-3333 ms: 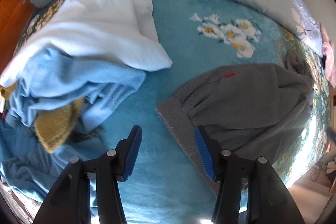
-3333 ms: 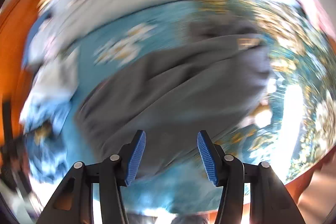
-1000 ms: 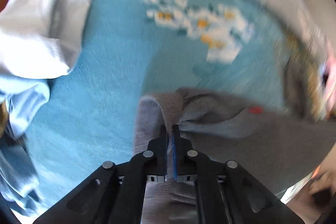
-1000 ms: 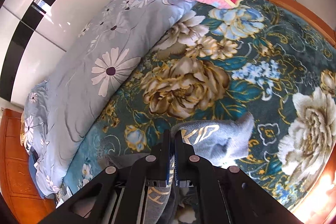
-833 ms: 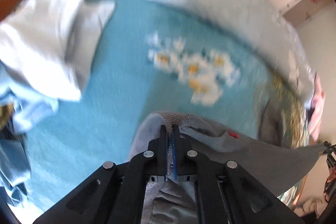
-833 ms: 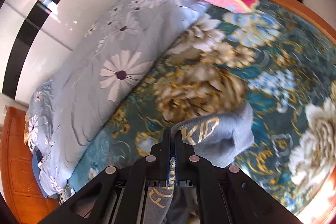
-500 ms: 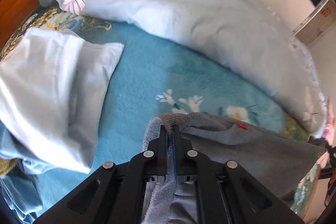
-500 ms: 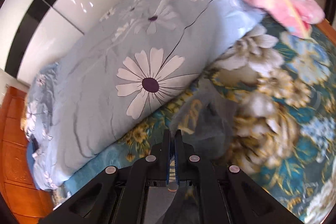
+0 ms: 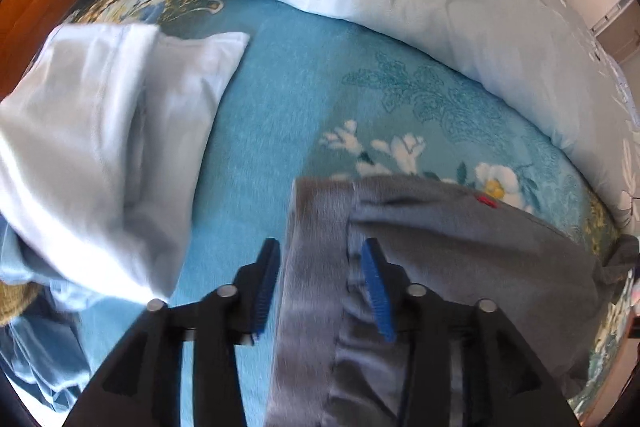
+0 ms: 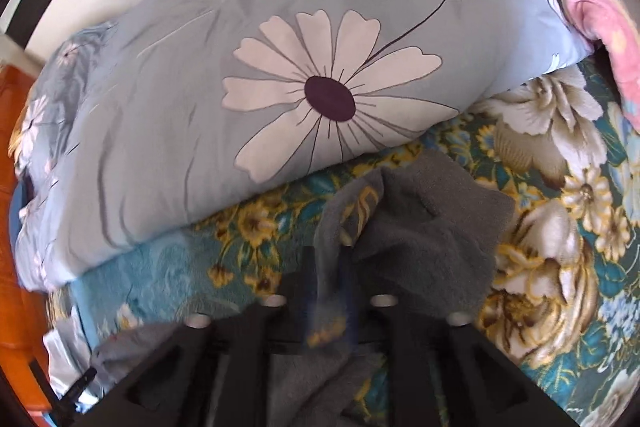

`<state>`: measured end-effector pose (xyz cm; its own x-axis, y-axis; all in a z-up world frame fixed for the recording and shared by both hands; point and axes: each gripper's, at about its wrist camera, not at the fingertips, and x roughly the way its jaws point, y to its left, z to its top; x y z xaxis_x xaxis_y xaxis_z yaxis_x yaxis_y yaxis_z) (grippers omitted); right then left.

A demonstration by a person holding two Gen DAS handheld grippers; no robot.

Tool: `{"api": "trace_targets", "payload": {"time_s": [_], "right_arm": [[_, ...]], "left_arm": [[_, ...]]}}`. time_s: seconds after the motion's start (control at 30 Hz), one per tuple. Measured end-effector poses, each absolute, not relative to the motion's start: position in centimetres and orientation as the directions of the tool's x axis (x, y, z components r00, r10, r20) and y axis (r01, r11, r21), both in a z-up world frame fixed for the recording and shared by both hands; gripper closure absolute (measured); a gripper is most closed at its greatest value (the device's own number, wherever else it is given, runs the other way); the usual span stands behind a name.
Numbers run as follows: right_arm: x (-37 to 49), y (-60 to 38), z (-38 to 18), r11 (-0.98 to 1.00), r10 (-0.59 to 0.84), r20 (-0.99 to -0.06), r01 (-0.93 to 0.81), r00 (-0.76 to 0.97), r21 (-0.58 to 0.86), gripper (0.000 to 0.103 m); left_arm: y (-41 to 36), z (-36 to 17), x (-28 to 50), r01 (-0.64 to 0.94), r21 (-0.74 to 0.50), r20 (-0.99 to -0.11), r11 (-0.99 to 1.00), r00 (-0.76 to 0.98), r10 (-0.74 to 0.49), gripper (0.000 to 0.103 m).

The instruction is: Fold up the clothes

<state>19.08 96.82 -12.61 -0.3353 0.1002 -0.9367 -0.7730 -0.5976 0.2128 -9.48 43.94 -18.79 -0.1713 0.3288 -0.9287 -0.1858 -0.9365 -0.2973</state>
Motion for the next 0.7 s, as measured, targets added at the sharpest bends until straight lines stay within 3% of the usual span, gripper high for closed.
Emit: {"api": "trace_targets", "payload": {"time_s": [0.03, 0.13, 0.43, 0.67, 0.7], "right_arm": [[19.9, 96.2, -12.0, -0.606, 0.109, -0.934, -0.768, -0.34, 0.209, 0.061], [23.1, 94.1, -11.2, -0.613, 0.118, -0.932, -0.764, -0.342, 0.202, 0.059], [33.0, 88.0, -18.3, -0.497, -0.05, -0.971, -0.837, -0.234, 0.228, 0.058], [33.8, 87.9, -19.7, -0.408, -0.089, -0.949, -0.858, -0.304, 0.313, 0.059], [33.7, 87.8, -19.8, -0.407, -0.092, -0.947, -0.856, -0.308, 0.318, 0.064]], "left_arm": [[43.6, -18.4, -8.7, -0.185, -0.293, -0.929, -0.938, -0.175, 0.325, 0.051], [42.3, -17.4, -6.0, -0.175, -0.291, -0.931, -0.94, -0.176, 0.321, 0.048], [39.3, -21.0, 1.0, -0.014, -0.321, -0.947, -0.947, 0.022, 0.32, 0.047], [39.7, -22.6, 3.0, -0.077, -0.345, -0.934, -0.935, 0.129, 0.334, 0.047], [39.7, -22.7, 3.2, -0.068, -0.349, -0.931, -0.935, 0.136, 0.337, 0.047]]}}
